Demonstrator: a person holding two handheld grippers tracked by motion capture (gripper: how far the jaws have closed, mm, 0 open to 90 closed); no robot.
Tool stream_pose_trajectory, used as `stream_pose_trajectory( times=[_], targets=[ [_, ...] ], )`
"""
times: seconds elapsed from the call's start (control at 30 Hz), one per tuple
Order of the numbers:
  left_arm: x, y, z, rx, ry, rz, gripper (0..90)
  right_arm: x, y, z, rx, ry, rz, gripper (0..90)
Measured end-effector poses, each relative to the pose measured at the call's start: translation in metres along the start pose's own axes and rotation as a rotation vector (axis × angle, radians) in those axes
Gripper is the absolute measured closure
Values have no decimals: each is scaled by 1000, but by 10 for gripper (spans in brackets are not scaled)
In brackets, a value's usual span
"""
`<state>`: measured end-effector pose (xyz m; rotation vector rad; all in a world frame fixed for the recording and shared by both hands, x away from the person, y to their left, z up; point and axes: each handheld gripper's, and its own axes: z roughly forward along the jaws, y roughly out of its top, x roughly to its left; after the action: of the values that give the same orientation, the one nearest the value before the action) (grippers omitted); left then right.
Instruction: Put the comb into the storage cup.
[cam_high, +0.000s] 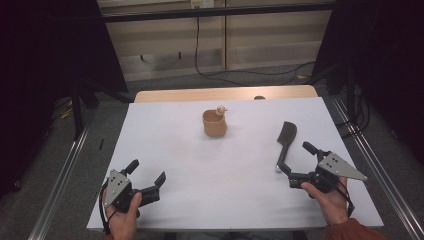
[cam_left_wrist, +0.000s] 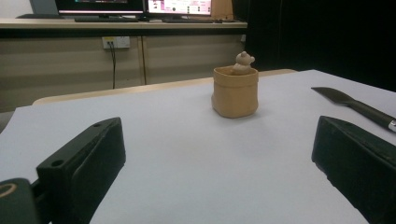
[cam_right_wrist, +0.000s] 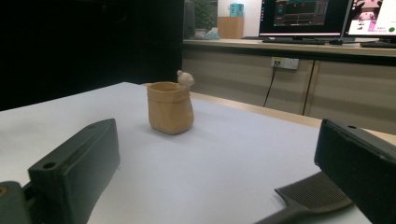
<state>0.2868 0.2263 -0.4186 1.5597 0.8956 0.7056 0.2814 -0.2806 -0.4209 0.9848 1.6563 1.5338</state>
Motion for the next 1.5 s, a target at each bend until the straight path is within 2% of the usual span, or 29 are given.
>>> stream_pose_trajectory(
  times=[0.13, 0.2, 0.43, 0.6, 0.67, 0.73, 0.77, 0.93, 1.07, 1.3, 1.37, 1.43, 1.5],
  targets=[
    [0, 0, 0, -11, 1, -14, 28, 2, 3, 7, -5, 2, -3, 0],
    [0, 0, 0, -7, -3, -6, 28, 2, 3, 10, 3, 2, -4, 0],
    [0, 1, 1, -2, -16, 6, 28, 2, 4, 23, 26, -32, -2, 5],
    [0, 0, 2, -3, -23, 4, 27, 0, 9, 31, 23, -50, -12, 7],
    [0, 0, 2, -15, -36, -9, 22, -2, 10, 35, 25, -63, -13, 19],
    [1, 0, 2, -10, -34, 0, 22, -4, 11, 36, 23, -65, -13, 21],
    [0, 0, 3, -7, -28, -10, 22, -5, 13, 40, 23, -66, -22, 21],
    [2, -1, 3, 8, -25, -5, 22, -8, 21, 50, 14, -63, -26, 30],
    [2, -1, 3, 9, -24, -9, 22, -11, 25, 61, -4, -42, -34, 42],
    [2, -1, 4, 12, -26, -6, 22, -16, 37, 78, 5, -22, -26, 43],
    [2, -1, 4, 11, -28, -7, 22, -16, 39, 81, -6, -19, -11, 54],
    [2, -1, 4, 10, -27, -10, 22, -16, 38, 83, -3, -21, -9, 52],
    [2, -2, 4, 10, -28, -9, 22, -17, 36, 85, 28, -22, -17, 48]
  ],
)
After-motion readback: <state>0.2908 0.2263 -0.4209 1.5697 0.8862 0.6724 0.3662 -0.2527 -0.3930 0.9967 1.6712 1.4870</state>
